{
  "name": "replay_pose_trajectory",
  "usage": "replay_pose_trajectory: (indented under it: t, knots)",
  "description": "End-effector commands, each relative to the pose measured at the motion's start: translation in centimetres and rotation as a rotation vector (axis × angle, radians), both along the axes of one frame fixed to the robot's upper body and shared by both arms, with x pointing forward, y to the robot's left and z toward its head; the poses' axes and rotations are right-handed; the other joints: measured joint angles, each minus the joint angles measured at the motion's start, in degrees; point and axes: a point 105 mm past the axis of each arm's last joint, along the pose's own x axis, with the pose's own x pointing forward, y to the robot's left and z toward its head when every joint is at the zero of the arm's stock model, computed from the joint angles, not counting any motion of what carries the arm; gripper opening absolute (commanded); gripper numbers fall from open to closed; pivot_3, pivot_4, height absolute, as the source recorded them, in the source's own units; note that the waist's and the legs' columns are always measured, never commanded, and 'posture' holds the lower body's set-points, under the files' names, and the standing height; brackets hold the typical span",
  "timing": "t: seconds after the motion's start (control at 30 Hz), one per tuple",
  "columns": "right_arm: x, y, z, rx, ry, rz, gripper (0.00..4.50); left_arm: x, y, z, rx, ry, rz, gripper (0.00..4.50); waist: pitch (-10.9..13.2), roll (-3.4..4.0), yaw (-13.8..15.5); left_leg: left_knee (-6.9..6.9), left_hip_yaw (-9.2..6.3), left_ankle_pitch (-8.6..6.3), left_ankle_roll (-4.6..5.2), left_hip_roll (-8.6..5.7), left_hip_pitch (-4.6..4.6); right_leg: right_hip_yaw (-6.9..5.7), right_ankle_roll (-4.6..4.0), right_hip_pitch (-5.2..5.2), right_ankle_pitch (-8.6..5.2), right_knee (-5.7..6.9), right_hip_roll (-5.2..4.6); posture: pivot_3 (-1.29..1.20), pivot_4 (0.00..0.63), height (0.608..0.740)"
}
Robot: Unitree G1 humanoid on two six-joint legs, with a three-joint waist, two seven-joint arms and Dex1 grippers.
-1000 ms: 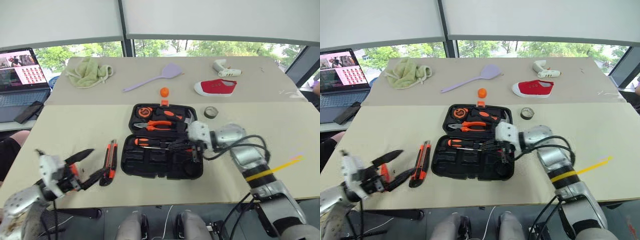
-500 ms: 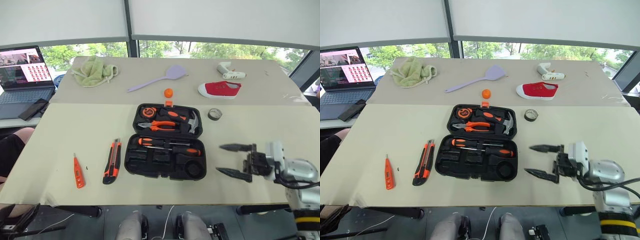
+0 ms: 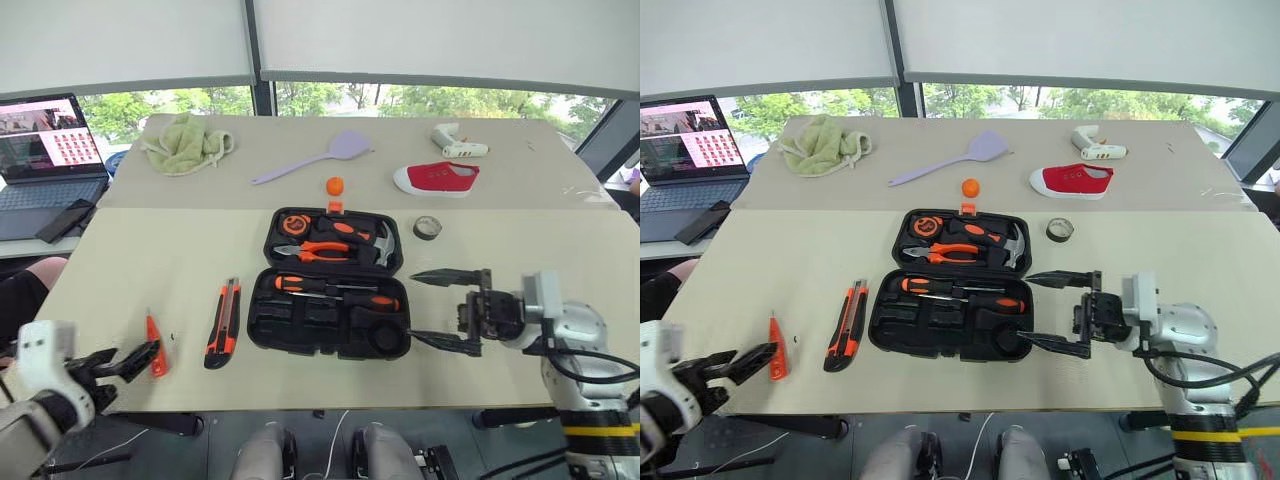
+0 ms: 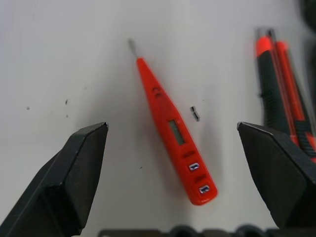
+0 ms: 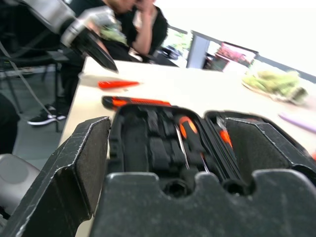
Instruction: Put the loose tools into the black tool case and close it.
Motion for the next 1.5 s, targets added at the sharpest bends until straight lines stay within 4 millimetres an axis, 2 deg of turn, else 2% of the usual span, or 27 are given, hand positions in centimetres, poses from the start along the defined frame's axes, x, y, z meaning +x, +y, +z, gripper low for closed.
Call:
replay_pose_trajectory:
  t: [0.03,0.1,0.13,0.23,0.3,0.37,0.47,0.57,0.6,0.67,0.77,0.8,0.87,0.97,1.07,1.1,1.13,1.37,1.5]
  knots:
    - [-0.1,-0.3,0.4,0.007,-0.023,0.009,4.31,0.6,-1.1,-1.8,0.016,0.092,0.062,4.5,0.0,0.0,0.6,0.01,-0.03,0.0,0.0,-0.02,0.02,-0.01,0.0,0.09,0.0,-0.02,-0.01,0.0,0.15,0.74]
    - [-0.2,-0.7,0.3,0.002,-0.019,0.004,4.31,0.5,-1.8,-2.5,0.006,0.123,0.059,4.5,0.0,0.09,0.8,0.0,-0.07,-0.01,-0.02,-0.04,0.18,0.0,0.0,0.22,0.0,-0.03,-0.03,0.0,0.15,0.74]
    - [-0.3,-0.9,0.3,0.001,-0.018,-0.001,4.5,0.6,-2.3,-2.6,-0.011,0.126,0.049,3.98,-0.1,0.19,0.8,-0.03,-0.07,-0.01,-0.02,-0.05,0.23,0.0,0.0,0.25,0.0,-0.03,-0.09,0.0,0.15,0.74]
    - [-0.5,-1.1,0.3,-0.004,-0.015,-0.004,4.5,0.8,-3.4,-3.3,-0.039,0.146,0.031,3.15,-0.1,0.39,0.8,-0.19,-0.01,0.0,-0.04,-0.14,0.29,0.03,0.0,0.25,-0.01,-0.03,-0.24,0.0,0.15,0.74]
    - [-0.6,-1.0,0.3,-0.007,-0.015,-0.003,4.5,0.6,-3.6,-3.6,-0.04,0.166,0.028,2.35,-0.2,0.51,0.9,-0.23,-0.01,0.02,-0.06,-0.18,0.34,0.02,0.0,0.26,-0.01,-0.04,-0.27,0.0,0.15,0.74]
    - [-0.5,-1.0,0.3,-0.008,-0.016,-0.005,4.5,0.4,-3.2,-3.8,-0.027,0.176,0.039,1.71,-0.2,0.58,0.9,-0.24,-0.01,0.02,-0.06,-0.2,0.33,0.02,0.0,0.26,-0.01,-0.04,-0.28,0.0,0.15,0.74]
    - [-0.4,-1.2,0.2,-0.013,-0.017,-0.007,4.5,0.0,-2.1,-3.3,0.024,0.182,0.053,0.48,-0.2,0.6,0.9,-0.24,-0.01,0.01,-0.05,-0.21,0.33,0.0,0.01,0.26,-0.02,-0.04,-0.29,0.0,0.15,0.74]
    - [-0.2,-1.5,0.1,-0.017,-0.018,-0.023,4.5,-0.4,-0.6,-1.6,0.08,0.15,0.041,0.34,-0.2,0.58,0.6,-0.28,-0.01,0.01,-0.05,-0.2,0.33,0.0,-0.01,0.23,-0.04,-0.07,-0.28,0.0,0.15,0.74]
    - [-0.1,-1.6,0.1,-0.016,-0.018,-0.031,4.5,-0.3,0.0,-0.8,0.099,0.129,0.034,0.15,-0.2,0.54,0.4,-0.34,0.03,0.01,-0.06,-0.2,0.33,0.0,-0.02,0.19,-0.04,-0.08,-0.26,0.0,0.15,0.74]
    - [-0.1,-1.8,0.0,-0.011,-0.018,-0.049,4.5,0.1,0.9,0.7,0.136,0.081,0.005,0.15,-0.1,0.4,0.2,-0.44,0.04,0.05,-0.11,-0.17,0.32,-0.01,-0.09,0.13,-0.08,-0.08,-0.2,0.0,0.15,0.74]
    - [-0.1,-2.2,-0.1,-0.017,-0.019,-0.081,4.5,2.4,-0.4,4.1,0.172,-0.116,-0.224,0.15,0.0,0.31,0.7,-0.58,0.05,0.2,-0.36,-0.16,0.3,-0.2,-0.19,0.03,-0.14,-0.07,0.03,0.0,0.15,0.74]
    - [-0.1,-2.4,-0.1,-0.024,-0.022,-0.095,4.5,3.0,-1.8,5.2,0.191,-0.191,-0.385,0.15,0.0,0.29,1.0,-0.61,0.02,0.23,-0.41,-0.17,0.28,-0.25,-0.23,0.02,-0.16,-0.07,0.06,0.0,0.15,0.74]
    - [-0.2,-2.8,-0.1,-0.031,-0.031,-0.119,4.5,3.5,-3.3,5.7,0.225,-0.236,-0.595,0.15,0.0,0.3,1.3,-0.64,0.04,0.25,-0.48,-0.18,0.21,-0.34,-0.37,-0.37,-0.24,-0.06,0.17,0.0,0.15,0.74]
    - [-0.3,-3.2,0.0,-0.034,-0.038,-0.148,4.5,4.6,-3.8,6.0,0.233,-0.256,-0.691,0.15,0.0,0.37,1.3,-0.69,0.25,0.26,-0.47,-0.21,-0.16,-0.16,-0.24,-0.63,-0.15,-0.04,0.15,0.0,0.15,0.74]
    - [-0.6,-3.5,-0.2,-0.04,-0.04,-0.171,4.5,6.0,-2.6,4.7,0.249,-0.19,-0.646,0.15,0.1,0.24,0.4,-0.7,0.28,0.33,-0.35,-0.14,-0.31,-0.09,-0.16,-0.68,-0.11,-0.03,0.44,0.0,0.15,0.74]
    - [-0.7,-3.5,-0.3,-0.04,-0.04,-0.177,4.5,6.1,-2.2,4.2,0.249,-0.173,-0.622,0.15,0.1,0.23,0.4,-0.71,0.28,0.56,0.05,-0.06,-0.29,-0.04,-0.16,-0.67,-0.1,-0.01,0.55,0.0,0.15,0.74]
    - [-0.7,-3.5,-0.3,-0.04,-0.04,-0.179,4.5,6.2,-1.8,3.7,0.241,-0.16,-0.6,0.15,0.1,0.23,0.3,-0.73,0.27,0.57,0.05,-0.03,-0.28,-0.04,-0.17,-0.67,-0.11,-0.01,0.59,0.0,0.15,0.74]
    - [-1.1,-3.1,-0.2,-0.053,-0.033,-0.175,4.5,4.0,-0.1,-0.1,0.109,-0.093,-0.401,0.15,0.2,0.07,0.0,-0.84,0.27,0.57,0.02,0.02,-0.24,0.0,-0.17,-0.69,-0.13,-0.03,0.59,0.0,0.15,0.74]
    - [-1.3,-3.0,0.0,-0.06,-0.029,-0.163,4.5,3.1,1.4,-0.9,0.088,-0.105,-0.249,0.15,0.2,0.07,0.2,-0.83,0.25,0.53,0.05,0.02,-0.08,0.09,-0.17,-0.58,-0.13,-0.01,0.47,0.0,0.15,0.74]
